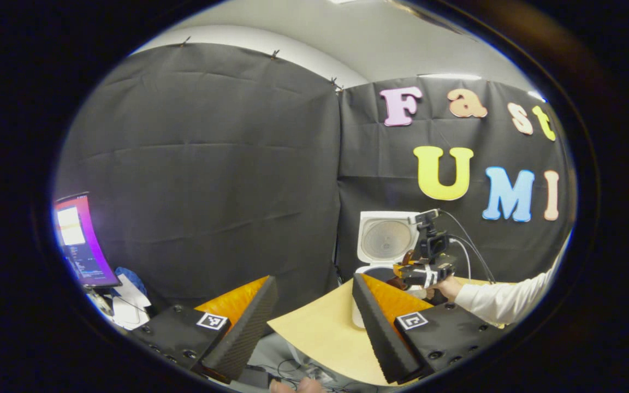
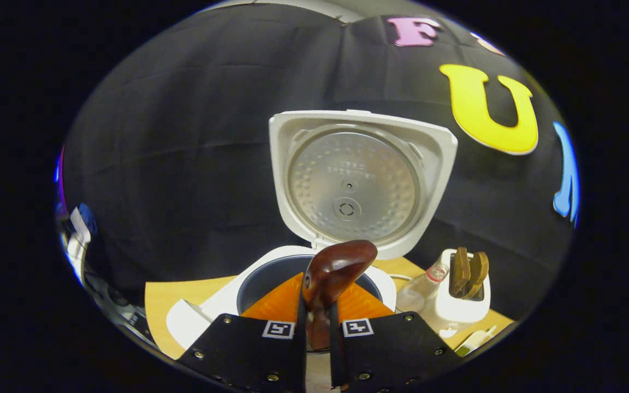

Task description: Close the left gripper, press the button to open the rice cooker; take a wooden spoon from the chopstick holder with the right hand, scoop a spoonful of rice and pour it into the rice cooker, then put the wooden spoon back into the chopstick holder.

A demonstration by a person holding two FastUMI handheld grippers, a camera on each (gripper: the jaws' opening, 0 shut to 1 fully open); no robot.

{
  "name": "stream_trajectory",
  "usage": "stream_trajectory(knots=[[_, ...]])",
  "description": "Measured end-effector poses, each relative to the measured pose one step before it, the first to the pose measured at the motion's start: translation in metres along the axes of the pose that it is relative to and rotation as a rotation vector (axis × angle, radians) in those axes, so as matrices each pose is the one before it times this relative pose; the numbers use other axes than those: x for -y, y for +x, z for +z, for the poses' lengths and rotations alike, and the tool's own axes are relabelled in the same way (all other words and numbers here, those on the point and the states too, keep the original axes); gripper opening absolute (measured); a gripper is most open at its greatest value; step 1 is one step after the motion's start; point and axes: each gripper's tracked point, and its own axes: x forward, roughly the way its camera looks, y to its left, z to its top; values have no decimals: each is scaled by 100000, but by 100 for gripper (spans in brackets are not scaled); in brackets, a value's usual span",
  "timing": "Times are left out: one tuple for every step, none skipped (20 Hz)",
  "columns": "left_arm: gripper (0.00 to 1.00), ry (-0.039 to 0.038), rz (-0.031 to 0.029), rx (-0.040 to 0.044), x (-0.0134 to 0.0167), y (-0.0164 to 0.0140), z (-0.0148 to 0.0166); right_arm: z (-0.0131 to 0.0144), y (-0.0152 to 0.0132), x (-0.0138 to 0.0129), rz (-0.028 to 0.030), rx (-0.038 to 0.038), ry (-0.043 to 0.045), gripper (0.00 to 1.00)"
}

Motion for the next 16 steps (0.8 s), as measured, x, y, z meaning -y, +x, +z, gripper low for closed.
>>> stream_trajectory(knots=[[94,-619,-130,-215,80,-45,138,-118,162,33,-449,900,-4933,18],[94,-1041,111,-623,-206,-199,-142,393,-62,-10,-853,1097,-4997,18],[94,-660,448,-370,-157,-153,-13,357,-314,3,-1334,2005,-5426,18],[94,-206,581,95,-336,-315,-5,622,-202,168,-1672,2673,-5727,18],[94,127,525,102,-248,-168,-29,598,-178,-62,-1088,2164,-3450,18],[93,155,546,86,-335,-360,-25,362,-18,-152,220,425,1208,18],[93,116,739,122,-398,-231,-70,179,-51,-97,-77,-670,3490,18],[93,-210,606,101,-296,-311,98,-163,-27,113,171,-403,5049,18],[93,-343,392,229,-252,-398,197,-12,-81,369,-1201,-545,3911,18],[94,-141,292,335,-294,-372,87,385,-289,280,67,-142,4666,18],[93,8,143,373,-222,-320,48,199,-154,102,262,-213,6101,18],[93,-172,-132,396,-129,-208,110,177,-447,219,482,-562,6993,18],[93,-251,-191,300,-129,-182,44,432,-495,219,290,151,7860,18],[93,-366,-391,410,-73,-228,322,450,-460,323,-437,317,6898,18],[93,-357,-700,736,-40,-236,58,757,-745,256,-95,265,5315,18],[94,-123,-867,868,-42,-236,336,963,-819,393,-357,684,3905,18]])
